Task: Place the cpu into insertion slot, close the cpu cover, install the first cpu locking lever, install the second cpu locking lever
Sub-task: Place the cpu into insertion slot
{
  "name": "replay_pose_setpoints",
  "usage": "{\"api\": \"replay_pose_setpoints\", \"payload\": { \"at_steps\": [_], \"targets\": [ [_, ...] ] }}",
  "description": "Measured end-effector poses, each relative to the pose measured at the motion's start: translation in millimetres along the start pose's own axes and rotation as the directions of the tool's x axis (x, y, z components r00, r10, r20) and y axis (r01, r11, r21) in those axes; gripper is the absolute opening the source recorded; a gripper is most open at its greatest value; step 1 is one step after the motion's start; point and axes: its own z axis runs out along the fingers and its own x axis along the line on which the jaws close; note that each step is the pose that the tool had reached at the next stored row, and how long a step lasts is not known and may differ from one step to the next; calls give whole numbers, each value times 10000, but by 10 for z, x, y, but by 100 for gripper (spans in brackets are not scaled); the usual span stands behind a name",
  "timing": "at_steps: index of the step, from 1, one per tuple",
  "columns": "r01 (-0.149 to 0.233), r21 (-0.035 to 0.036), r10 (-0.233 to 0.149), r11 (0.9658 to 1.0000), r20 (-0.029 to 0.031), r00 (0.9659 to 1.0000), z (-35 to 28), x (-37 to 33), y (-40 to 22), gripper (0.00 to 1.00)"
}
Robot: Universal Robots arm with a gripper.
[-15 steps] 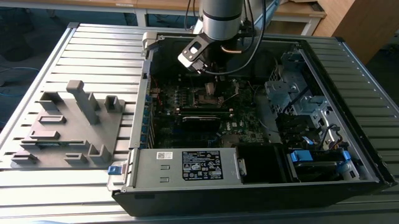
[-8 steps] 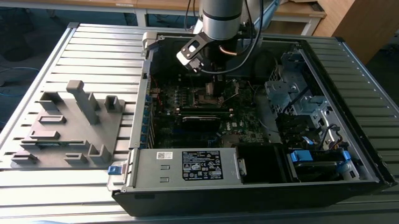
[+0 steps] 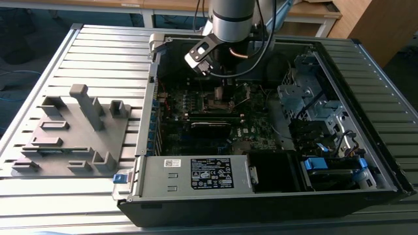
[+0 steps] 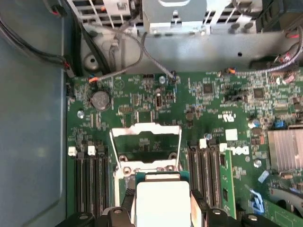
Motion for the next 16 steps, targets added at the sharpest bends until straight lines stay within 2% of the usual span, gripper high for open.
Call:
{"api": "replay_pose_setpoints", "payload": {
  "at_steps": [1, 2, 3, 7, 8, 11, 12, 16],
  "targets": [
    [1, 140, -2, 9999, 10, 10000, 1, -1, 1, 54],
    [1, 246, -1, 9997, 16, 10000, 3, 0, 2, 54],
    [1, 288, -2, 9996, 21, 10000, 2, 0, 1, 54],
    [0, 290, -1, 9996, 19, 10000, 3, -1, 1, 54],
    [0, 292, 0, 9996, -10, 10000, 3, -1, 2, 54],
    [-16, 314, 27, 9995, -369, 9993, 5, -1, 1, 54],
    [-18, 317, 31, 9995, -426, 9991, 5, -1, 1, 54],
    [-18, 317, 31, 9995, -431, 9991, 23, -1, -2, 54]
  ]
}}
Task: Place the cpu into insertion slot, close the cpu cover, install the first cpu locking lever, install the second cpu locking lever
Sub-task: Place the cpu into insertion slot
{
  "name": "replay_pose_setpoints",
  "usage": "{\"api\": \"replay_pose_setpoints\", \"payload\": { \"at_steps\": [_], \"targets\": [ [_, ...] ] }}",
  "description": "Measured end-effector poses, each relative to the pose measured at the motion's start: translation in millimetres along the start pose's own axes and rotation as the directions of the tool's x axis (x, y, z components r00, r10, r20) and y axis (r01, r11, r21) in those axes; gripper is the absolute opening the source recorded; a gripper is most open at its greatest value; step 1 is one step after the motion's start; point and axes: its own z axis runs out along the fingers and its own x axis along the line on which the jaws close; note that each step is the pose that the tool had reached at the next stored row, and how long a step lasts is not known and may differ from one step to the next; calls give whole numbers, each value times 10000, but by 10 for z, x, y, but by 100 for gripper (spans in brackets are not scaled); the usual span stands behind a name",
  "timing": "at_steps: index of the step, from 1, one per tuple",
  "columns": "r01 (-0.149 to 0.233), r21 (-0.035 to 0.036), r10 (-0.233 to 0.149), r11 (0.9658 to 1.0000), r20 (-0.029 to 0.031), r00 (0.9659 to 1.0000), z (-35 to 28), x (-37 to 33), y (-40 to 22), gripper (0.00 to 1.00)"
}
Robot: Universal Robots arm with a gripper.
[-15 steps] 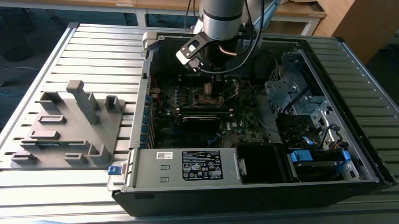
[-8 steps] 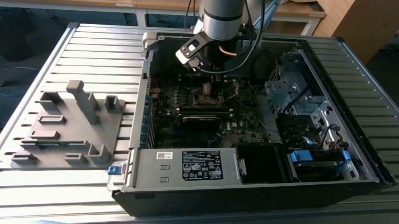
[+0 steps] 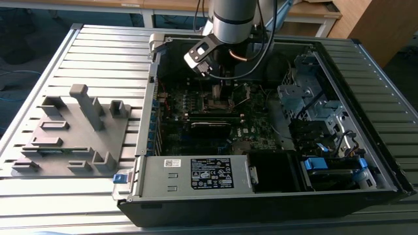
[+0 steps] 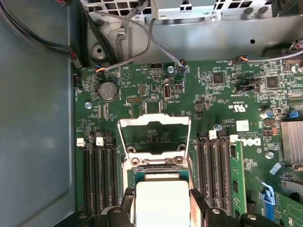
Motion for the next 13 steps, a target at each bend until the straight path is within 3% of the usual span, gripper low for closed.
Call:
{"api": "replay_pose_setpoints", "payload": {
  "at_steps": [6, 13],
  "targets": [
    [-1, 0, 1, 10000, 1, 10000, 60, -3, -3, 54],
    [-1, -2, 1, 10000, -3, 10000, 74, -3, -5, 54]
  ]
}}
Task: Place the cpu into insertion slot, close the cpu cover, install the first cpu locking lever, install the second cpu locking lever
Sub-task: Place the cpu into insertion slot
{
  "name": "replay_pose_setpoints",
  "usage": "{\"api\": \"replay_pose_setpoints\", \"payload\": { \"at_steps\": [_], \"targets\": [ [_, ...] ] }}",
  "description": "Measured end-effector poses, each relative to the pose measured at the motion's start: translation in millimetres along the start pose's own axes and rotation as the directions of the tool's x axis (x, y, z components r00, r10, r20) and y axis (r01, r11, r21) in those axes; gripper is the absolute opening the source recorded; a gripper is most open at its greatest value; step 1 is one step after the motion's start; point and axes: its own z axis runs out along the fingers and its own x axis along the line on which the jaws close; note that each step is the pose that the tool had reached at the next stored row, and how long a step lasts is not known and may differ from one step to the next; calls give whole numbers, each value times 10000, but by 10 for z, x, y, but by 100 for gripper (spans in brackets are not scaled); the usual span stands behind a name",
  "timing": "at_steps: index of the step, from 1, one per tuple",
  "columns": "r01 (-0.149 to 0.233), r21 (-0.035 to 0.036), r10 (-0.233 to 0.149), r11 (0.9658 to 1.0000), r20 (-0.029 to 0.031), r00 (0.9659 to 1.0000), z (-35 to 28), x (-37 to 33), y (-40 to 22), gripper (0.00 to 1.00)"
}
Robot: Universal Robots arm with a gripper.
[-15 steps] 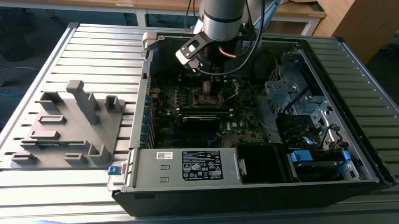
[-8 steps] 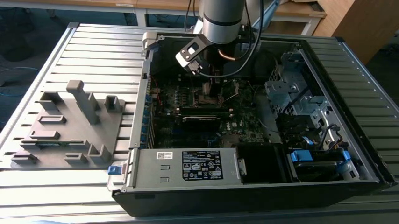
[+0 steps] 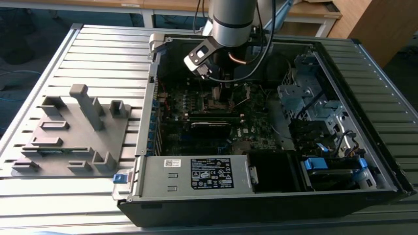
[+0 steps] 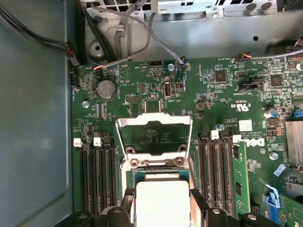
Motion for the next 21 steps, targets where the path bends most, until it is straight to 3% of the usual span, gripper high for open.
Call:
{"api": "replay_pose_setpoints", "payload": {
  "at_steps": [9, 13, 21],
  "targets": [
    [44, 4, -44, 10000, 2, 10000, 113, -6, -7, 54],
    [485, 25, -485, 9988, -15, 9988, 122, -7, -8, 54],
    [488, 23, -488, 9988, -19, 9988, 123, -8, -33, 54]
  ]
}}
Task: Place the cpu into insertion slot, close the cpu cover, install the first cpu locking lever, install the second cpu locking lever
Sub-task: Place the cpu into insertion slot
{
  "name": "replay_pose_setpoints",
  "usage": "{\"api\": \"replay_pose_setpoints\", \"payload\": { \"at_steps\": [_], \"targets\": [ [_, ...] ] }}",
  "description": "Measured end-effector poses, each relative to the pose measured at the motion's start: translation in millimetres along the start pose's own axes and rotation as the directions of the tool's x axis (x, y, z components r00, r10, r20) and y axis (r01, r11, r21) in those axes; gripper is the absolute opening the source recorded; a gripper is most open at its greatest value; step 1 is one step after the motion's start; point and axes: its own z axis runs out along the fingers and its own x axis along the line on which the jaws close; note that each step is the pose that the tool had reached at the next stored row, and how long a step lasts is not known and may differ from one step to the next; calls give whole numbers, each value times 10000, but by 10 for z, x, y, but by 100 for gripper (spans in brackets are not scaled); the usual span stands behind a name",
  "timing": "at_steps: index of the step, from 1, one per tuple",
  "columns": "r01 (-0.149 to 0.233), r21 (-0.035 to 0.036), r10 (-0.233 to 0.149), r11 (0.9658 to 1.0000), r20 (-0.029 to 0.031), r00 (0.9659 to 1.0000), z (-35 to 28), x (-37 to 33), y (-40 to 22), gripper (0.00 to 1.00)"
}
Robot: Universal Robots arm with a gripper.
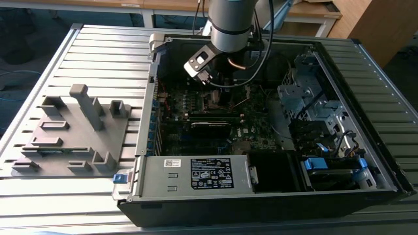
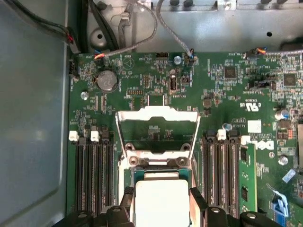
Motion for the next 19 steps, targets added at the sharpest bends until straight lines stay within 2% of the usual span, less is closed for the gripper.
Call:
{"api": "replay_pose_setpoints", "payload": {
  "at_steps": [8, 10, 17, 19],
  "targets": [
    [0, 1, 0, 10000, 1, 10000, 21, -1, -8, 54],
    [1, 1, -1, 10000, 1, 10000, 53, -3, -9, 54],
    [0, 0, 0, 10000, 1, 10000, 59, 8, -26, 54],
    [1, 2, -1, 10000, 22, 10000, 68, 11, -28, 54]
  ]
}}
